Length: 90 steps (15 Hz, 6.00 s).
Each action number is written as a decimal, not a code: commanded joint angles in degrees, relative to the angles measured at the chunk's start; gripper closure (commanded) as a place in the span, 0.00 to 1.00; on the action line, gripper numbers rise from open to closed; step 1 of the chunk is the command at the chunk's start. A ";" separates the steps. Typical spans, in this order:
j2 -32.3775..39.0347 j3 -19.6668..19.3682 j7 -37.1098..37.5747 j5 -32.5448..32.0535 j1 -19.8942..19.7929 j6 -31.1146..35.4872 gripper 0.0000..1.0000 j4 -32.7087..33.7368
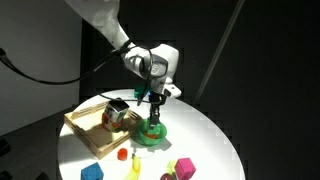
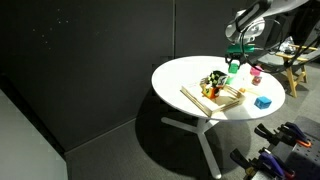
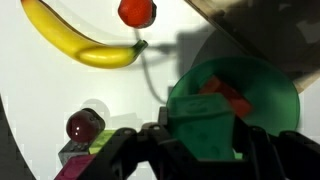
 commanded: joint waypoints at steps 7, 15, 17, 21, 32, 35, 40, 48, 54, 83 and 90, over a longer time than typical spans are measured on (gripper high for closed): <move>4.91 -0.12 1.61 0.92 -0.69 -3.11 0.18 6.88; 2.60 -0.05 1.08 0.74 0.10 -2.38 0.00 4.35; 1.60 -0.08 0.90 0.52 0.48 -2.17 0.00 3.38; -1.30 0.23 0.17 0.50 1.15 -2.27 0.00 1.47; -14.21 3.37 -11.67 -0.24 3.63 0.00 0.00 -11.36; -17.37 4.60 -15.32 -0.41 4.35 0.62 0.00 -15.72; -21.17 6.08 -20.40 -0.99 5.60 2.03 0.00 -21.95; -23.54 7.72 -25.97 -2.06 6.81 5.96 0.00 -27.68; -23.37 8.15 -28.98 -4.23 7.23 9.46 0.00 -29.81; -21.27 7.41 -27.21 -4.97 7.47 11.03 0.95 -30.31; -23.75 6.69 -22.50 -4.99 7.99 8.86 0.98 -30.68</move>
